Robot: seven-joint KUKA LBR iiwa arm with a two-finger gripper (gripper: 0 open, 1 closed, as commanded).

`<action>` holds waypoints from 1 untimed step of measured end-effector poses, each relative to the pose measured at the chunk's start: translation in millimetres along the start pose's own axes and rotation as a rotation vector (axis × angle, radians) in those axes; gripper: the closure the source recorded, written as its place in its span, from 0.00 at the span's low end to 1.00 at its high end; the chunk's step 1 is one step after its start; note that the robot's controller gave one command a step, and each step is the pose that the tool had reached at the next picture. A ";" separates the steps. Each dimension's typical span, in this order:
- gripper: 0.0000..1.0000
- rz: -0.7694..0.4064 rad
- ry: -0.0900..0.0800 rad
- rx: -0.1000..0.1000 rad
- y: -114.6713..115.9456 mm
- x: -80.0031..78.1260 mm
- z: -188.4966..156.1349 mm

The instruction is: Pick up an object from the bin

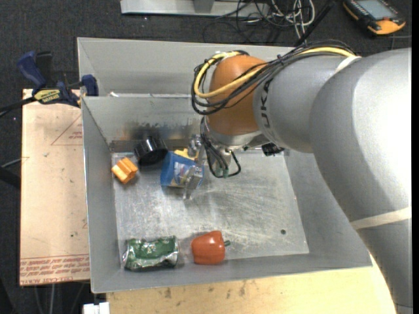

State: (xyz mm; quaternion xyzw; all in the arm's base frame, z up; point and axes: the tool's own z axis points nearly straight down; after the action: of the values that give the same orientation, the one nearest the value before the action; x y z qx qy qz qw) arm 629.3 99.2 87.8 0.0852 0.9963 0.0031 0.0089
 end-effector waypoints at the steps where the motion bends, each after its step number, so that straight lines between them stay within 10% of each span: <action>1: 1.00 0.000 0.001 0.001 0.1 -0.2 -16.4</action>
Offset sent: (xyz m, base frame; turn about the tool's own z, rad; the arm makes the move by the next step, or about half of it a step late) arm 0.0000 -0.0001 0.0288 -0.0001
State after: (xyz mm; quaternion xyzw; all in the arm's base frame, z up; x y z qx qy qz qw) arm 629.1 99.2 104.1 0.0853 0.9963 0.0027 0.0083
